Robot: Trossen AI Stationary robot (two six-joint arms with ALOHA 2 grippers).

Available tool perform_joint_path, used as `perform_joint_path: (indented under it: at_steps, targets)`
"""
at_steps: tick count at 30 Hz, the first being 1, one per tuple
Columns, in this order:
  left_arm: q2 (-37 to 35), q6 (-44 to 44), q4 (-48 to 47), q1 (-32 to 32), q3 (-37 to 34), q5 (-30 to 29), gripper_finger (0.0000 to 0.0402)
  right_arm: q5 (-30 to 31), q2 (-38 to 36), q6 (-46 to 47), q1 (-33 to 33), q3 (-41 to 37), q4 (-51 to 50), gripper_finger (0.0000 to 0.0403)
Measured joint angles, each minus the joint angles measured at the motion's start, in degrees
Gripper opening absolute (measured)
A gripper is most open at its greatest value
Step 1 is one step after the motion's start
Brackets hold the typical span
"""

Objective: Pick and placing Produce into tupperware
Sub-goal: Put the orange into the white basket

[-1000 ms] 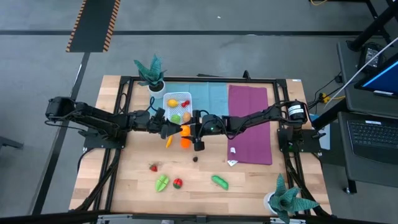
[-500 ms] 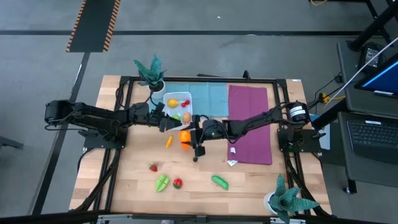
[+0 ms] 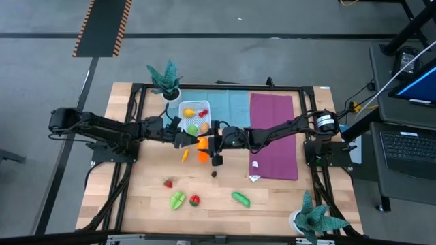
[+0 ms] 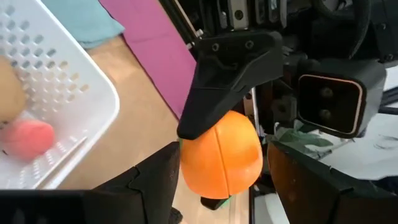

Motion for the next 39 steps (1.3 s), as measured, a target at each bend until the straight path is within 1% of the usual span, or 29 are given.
perform_joint_path:
  at_steps: [6,9,11,18,23,39]
  targets:
    - [0.1,-1.6,0.03,-2.8,0.0,-3.04,0.0234,-0.05,0.02,-0.15,0.05,-0.01,0.78,0.0251]
    - [0.66,-1.77,0.14,-3.98,0.0,-5.78,0.0234,-0.03,0.07,-0.17,-0.06,-0.07,0.85,0.0251]
    - [1.59,-1.81,0.48,-4.35,0.11,-6.59,0.0234,0.02,0.09,-0.17,-0.06,-0.14,0.82,0.0251]
    - [5.28,-1.8,0.19,-5.34,2.42,-6.76,0.0234,0.09,0.15,-0.19,0.01,-0.33,0.11,0.025]
    - [6.87,-1.85,1.07,-5.34,2.68,-6.77,0.0234,0.17,0.17,-0.21,0.01,-0.36,-0.24,0.025]
    - [7.3,-1.82,1.51,-5.71,2.78,-6.78,0.0234,0.0,0.2,-0.38,0.01,-0.36,0.23,0.0251]
